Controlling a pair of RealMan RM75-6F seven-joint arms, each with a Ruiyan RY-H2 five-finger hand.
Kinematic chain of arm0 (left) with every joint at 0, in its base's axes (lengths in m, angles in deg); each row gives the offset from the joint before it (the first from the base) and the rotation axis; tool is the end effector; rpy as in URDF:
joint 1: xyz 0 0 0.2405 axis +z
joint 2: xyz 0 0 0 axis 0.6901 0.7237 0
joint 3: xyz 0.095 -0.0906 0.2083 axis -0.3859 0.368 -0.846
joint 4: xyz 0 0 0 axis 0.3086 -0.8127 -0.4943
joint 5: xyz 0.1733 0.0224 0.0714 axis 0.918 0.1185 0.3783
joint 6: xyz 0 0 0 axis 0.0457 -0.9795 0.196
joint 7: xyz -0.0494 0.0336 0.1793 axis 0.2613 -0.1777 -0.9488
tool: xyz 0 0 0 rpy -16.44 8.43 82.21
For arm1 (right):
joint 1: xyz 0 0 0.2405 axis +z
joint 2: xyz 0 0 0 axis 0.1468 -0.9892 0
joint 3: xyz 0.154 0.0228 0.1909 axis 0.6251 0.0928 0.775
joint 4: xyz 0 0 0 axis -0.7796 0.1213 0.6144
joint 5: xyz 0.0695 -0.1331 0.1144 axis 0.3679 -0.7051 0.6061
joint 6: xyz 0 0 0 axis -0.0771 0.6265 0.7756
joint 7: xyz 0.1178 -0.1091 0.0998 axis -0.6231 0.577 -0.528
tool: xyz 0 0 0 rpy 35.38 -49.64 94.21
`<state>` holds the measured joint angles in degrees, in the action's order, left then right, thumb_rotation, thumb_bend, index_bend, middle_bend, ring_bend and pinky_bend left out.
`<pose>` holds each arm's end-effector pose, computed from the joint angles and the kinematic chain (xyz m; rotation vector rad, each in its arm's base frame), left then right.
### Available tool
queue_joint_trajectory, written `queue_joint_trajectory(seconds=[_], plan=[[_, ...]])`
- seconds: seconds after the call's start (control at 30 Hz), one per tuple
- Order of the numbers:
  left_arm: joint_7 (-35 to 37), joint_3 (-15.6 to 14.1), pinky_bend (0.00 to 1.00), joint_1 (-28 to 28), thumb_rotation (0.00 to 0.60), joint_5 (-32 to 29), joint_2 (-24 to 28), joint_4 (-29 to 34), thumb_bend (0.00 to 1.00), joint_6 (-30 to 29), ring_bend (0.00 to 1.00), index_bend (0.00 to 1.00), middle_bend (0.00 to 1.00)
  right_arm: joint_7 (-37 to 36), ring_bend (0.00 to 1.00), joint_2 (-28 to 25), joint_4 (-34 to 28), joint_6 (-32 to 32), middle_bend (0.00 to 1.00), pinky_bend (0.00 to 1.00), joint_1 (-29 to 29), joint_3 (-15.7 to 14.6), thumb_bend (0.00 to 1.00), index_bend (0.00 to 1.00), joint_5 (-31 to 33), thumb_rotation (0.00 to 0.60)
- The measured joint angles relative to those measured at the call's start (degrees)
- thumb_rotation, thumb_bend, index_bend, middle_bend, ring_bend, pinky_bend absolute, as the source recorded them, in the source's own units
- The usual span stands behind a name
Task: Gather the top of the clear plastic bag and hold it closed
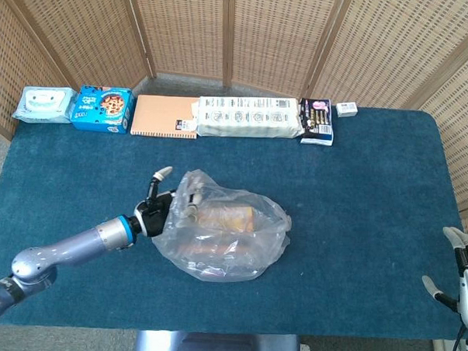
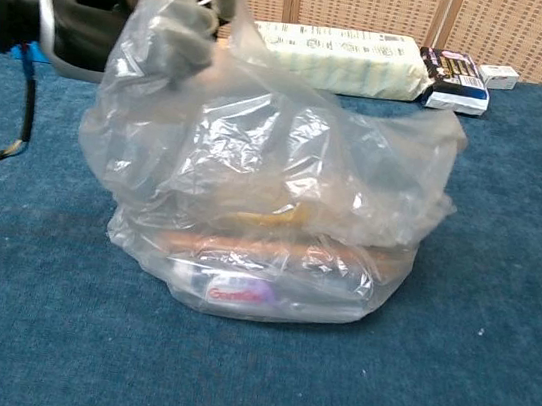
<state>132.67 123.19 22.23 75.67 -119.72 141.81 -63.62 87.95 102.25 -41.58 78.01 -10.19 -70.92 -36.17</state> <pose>-0.0821 0.3374 0.0143 0.1899 2.5019 0.8620 -0.2939 -0.1952 0.2148 1.2439 -0.7691 0.9558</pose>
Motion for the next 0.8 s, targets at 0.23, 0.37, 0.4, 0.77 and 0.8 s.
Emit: queue_joint_trajectory(seconds=[0.23,0.37,0.4,0.77,0.8], plan=[[-2.2,-1.2,0.72,2.3,0.0,-1.8,2.5,1.3,0.29,-2.9,0.75,0.46,0.63,0.5,0.18,0.0,-0.4,-0.2,0.17,0.25,0.2,0.0,0.2,0.12,-0.3,0.6],[-4.6,-0.8,0.5,3.0,0.0,-2.4,2.5,1.0,0.29,-2.9,0.56,0.43,0.55,0.6,0.18,-0.1,-0.6,0.0,0.17,0.25,0.2,0.0,0.2,0.12,-0.5,0.6],[-5.3,-0.8,0.47,3.0,0.0,-2.4,2.4,0.8,0.29,-2.4,0.53,0.4,0.52,0.7,0.18,-0.2,-0.7,0.1,0.17,0.25,0.2,0.0,0.2,0.12,-0.6,0.6],[-13.8,-3.6,0.22,-0.4,0.0,1.1,2.0,-0.3,0.29,-4.0,0.23,0.15,0.27,0.4,0.18,-0.9,-1.1,1.3,0.17,0.25,-0.6,-0.1,0.2,0.12,-0.7,0.6],[-14.6,-4.0,0.21,-0.8,0.0,1.7,1.9,-0.2,0.29,-5.1,0.23,0.15,0.27,0.3,0.18,-0.9,-1.1,1.4,0.17,0.25,-0.6,-0.1,0.2,0.12,-0.7,0.6]])
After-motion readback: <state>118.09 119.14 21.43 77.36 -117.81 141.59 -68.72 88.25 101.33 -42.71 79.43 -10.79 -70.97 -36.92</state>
